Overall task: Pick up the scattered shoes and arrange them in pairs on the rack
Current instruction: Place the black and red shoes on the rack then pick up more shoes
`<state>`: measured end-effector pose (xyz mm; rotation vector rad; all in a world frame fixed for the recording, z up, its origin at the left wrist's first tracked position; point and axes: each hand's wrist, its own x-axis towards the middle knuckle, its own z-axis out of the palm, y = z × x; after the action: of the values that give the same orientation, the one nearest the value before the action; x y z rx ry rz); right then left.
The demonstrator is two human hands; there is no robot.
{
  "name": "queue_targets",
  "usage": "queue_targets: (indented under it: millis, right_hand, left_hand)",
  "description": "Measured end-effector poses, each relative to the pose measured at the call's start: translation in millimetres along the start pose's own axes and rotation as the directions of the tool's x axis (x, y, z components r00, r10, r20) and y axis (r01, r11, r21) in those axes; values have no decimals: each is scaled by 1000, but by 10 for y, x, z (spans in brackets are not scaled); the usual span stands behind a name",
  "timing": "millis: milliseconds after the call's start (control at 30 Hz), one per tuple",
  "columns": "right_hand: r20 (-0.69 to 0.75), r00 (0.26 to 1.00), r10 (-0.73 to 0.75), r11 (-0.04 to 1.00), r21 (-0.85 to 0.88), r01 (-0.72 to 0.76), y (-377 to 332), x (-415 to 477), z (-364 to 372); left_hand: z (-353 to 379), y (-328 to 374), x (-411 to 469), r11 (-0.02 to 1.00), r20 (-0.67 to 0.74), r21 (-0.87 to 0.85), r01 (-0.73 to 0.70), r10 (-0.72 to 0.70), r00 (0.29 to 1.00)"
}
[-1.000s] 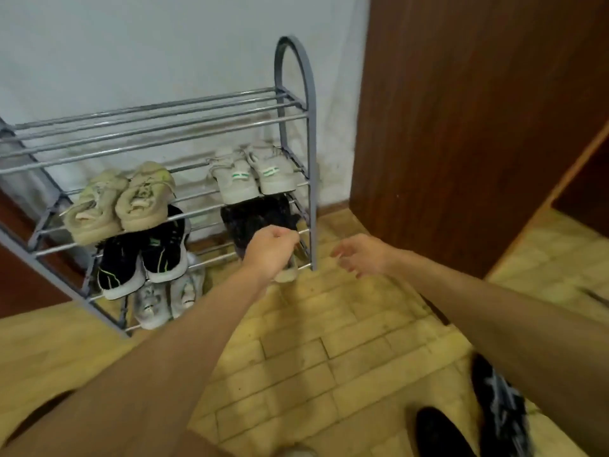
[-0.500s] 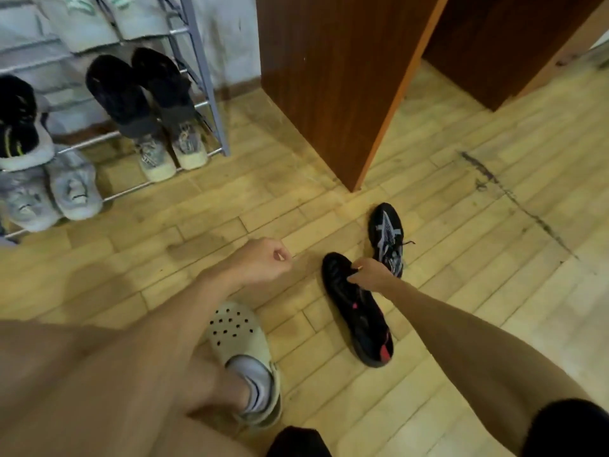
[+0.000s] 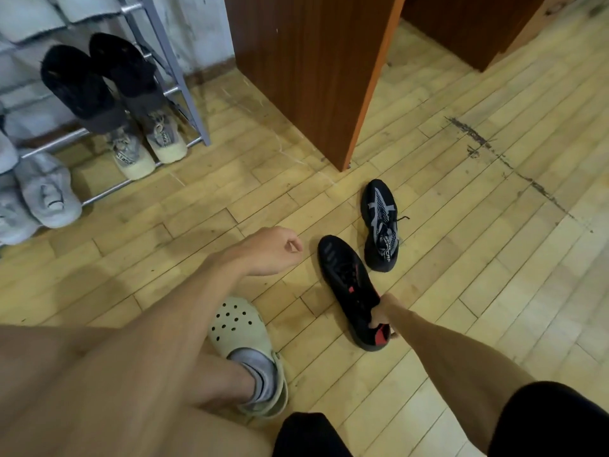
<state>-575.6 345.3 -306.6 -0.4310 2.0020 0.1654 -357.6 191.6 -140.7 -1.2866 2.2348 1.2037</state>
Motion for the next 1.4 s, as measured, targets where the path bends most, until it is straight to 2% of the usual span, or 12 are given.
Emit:
queue_targets:
  millis: [67, 133, 333, 467, 567, 667, 800, 933, 1033, 1167, 1300, 1400]
  right_hand:
    - [124, 992, 26, 999, 19, -28, -44, -86, -1]
    - [175, 984, -33, 999, 29, 29, -148, -193, -20]
    - [96, 951, -294, 953, 112, 283, -690, -623, -276]
    - [14, 893, -449, 893, 28, 449, -1172, -1031, -558]
    - [-10, 814, -581, 810, -104, 577, -1583, -1392, -776]
    - [-25, 698, -715, 678, -266, 685, -2074, -1861, -901]
    - [-20, 549, -836, 512, -390, 765, -2683, -2581, -850]
    - [-10, 409, -913, 358, -502, 787, -3181, -3290, -584]
    - [32, 319, -947, 237, -603, 762, -3550, -3769, -221]
    - [122, 264, -957, 139, -606, 783, -3908, -4183, 436]
    - [242, 234, -942, 36, -618, 785, -4089, -4407, 1189]
    - [322, 281, -904, 21, -623, 782, -4148, -4399, 1740]
  left_hand:
    - [-8, -56, -21, 1000, 7, -12, 16, -16, 1000]
    - [-32, -140, -55, 998, 7, -1, 66, -66, 998]
    - [-155, -139, -163, 994, -69, 0, 113, -112, 991]
    - [-529, -109, -348, 993, -170, -51, 109, -116, 979]
    - [-967, -167, -628, 978, -352, -185, 97, -158, 923]
    - [-1440, -289, -1026, 979, -509, -190, 69, -158, 846]
    - [-1969, -455, -1774, 977, -638, -196, 84, -192, 746]
    - [-2138, -775, -2578, 961, -718, -217, 170, -275, 640]
    - [-2072, -1171, -3154, 929, -734, -310, 203, -369, 570]
    - [-1797, -1812, -3690, 809, -688, -569, 145, -565, 456]
    - [-1403, -2455, -3967, 683, -581, -722, 111, -685, 439]
    - [-1083, -2916, -4003, 585, -493, -803, 110, -757, 430]
